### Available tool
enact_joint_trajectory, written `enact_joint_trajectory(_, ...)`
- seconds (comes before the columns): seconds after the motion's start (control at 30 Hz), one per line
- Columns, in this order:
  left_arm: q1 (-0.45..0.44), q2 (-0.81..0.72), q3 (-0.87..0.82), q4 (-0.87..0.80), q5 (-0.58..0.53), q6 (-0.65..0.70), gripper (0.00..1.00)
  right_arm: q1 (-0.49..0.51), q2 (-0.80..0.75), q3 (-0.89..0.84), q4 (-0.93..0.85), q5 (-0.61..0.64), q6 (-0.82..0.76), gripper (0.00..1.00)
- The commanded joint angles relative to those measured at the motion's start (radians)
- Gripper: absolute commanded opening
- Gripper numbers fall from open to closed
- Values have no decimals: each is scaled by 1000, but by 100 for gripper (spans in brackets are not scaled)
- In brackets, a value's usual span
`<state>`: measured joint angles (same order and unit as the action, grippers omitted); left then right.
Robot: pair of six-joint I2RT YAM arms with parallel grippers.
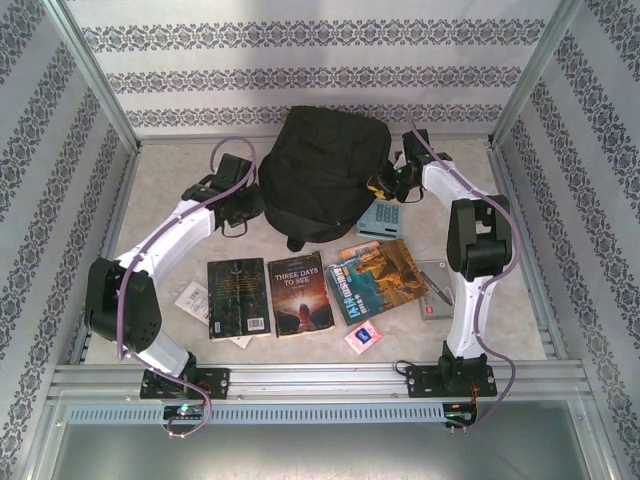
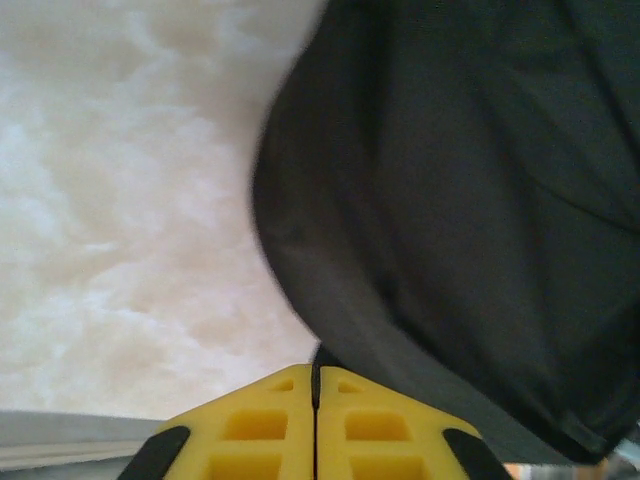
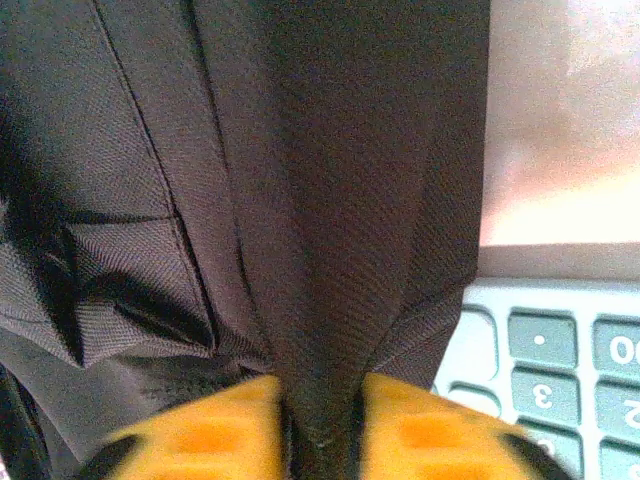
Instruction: Pack books, pencil case, and school supplies into a backpack
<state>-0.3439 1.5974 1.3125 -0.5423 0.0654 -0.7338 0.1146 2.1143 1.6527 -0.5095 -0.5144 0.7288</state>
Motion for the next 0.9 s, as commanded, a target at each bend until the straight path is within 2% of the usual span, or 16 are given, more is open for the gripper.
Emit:
enact_joint_trajectory(0.0, -56, 27, 93, -56, 37, 62, 15, 13, -70, -23, -17, 65, -43, 49)
enact_joint_trajectory(0.13, -87, 71, 158, -88, 87, 65, 36, 9, -148, -74, -15, 110, -51, 59)
enact_joint_trajectory(0.2, -100, 109, 202, -119, 103, 65, 40, 10, -183, -96, -18, 111, -41, 60)
enact_joint_trajectory(0.3, -120, 150, 237, -115, 115, 74, 41, 23, -258, -162, 36, 77, -39, 56)
enact_joint_trajectory(0.4, -125, 191, 245, -59, 199, 85, 42, 59, -294, -172, 54, 25, -112, 57)
enact_joint_trajectory(0.47, -125, 223, 260, -54, 234, 82, 41, 97, -294, -148, 20, 31, -164, 59)
enact_joint_trajectory(0.53, -125, 251, 270, -21, 315, 109, 40, 121, -295, -134, -30, 38, -194, 57)
enact_joint_trajectory(0.67, -125, 305, 305, -28, 386, 183, 44, 124, -350, -230, 18, 77, -156, 56)
enact_joint_trajectory(0.87, -125, 362, 352, -14, 491, 283, 48, 109, -343, -347, 125, 2, -66, 56)
